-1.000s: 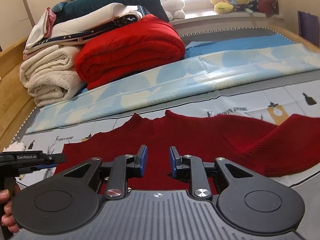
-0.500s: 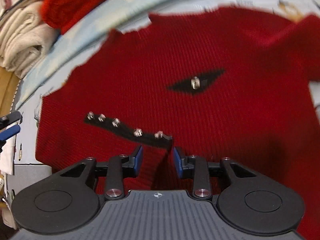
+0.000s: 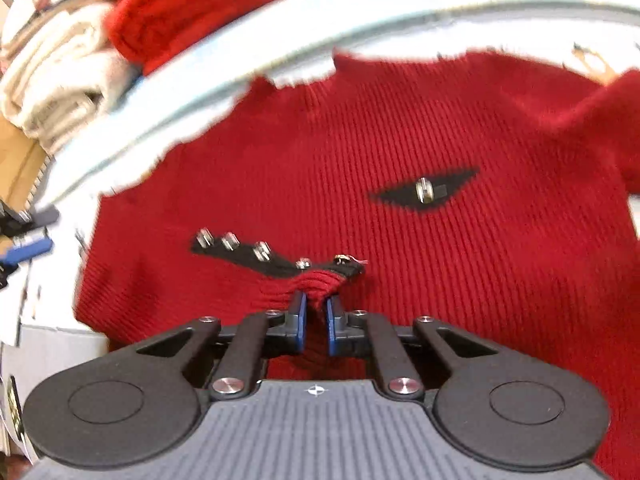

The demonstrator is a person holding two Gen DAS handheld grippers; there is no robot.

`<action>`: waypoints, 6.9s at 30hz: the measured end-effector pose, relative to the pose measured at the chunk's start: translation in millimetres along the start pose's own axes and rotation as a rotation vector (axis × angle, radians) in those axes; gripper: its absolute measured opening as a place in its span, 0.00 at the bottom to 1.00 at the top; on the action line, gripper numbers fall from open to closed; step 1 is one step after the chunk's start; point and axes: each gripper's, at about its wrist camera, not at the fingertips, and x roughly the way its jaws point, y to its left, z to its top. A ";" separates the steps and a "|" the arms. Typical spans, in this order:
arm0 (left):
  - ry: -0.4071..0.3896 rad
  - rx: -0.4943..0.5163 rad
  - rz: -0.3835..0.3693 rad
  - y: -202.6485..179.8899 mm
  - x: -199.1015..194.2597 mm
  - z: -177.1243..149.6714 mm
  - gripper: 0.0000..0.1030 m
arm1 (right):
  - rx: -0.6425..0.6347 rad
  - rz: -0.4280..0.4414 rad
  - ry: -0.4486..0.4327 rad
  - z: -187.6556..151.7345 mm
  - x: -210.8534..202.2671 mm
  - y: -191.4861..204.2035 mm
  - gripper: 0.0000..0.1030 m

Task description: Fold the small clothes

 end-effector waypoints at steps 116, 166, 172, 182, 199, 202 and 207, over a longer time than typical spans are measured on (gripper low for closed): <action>0.028 0.064 -0.075 9.7 -17.5 13.2 0.40 | -0.488 0.026 -0.110 38.1 -39.0 43.9 0.23; 0.074 0.080 -0.061 -4.8 11.4 -0.7 0.40 | 0.849 -0.108 -0.132 44.1 -30.9 -211.9 0.22; 0.072 0.099 -0.057 -9.4 12.9 -1.6 0.40 | 0.587 -0.157 -0.188 64.0 -62.5 -173.1 0.28; 0.077 0.125 -0.071 -13.9 9.3 -4.5 0.40 | 0.346 -0.208 -0.133 76.2 -18.1 -176.5 0.26; -0.020 0.264 -0.032 0.6 -46.2 -47.4 0.40 | -0.109 -0.177 -0.366 36.0 -142.1 -99.7 0.37; -0.066 0.330 -0.044 -4.8 -79.2 -67.2 0.40 | -0.181 -0.167 -0.402 7.7 -178.9 -86.9 0.37; -0.094 0.331 -0.097 0.7 -137.4 -104.4 0.41 | -0.211 -0.143 -0.397 -52.1 -226.4 -86.3 0.37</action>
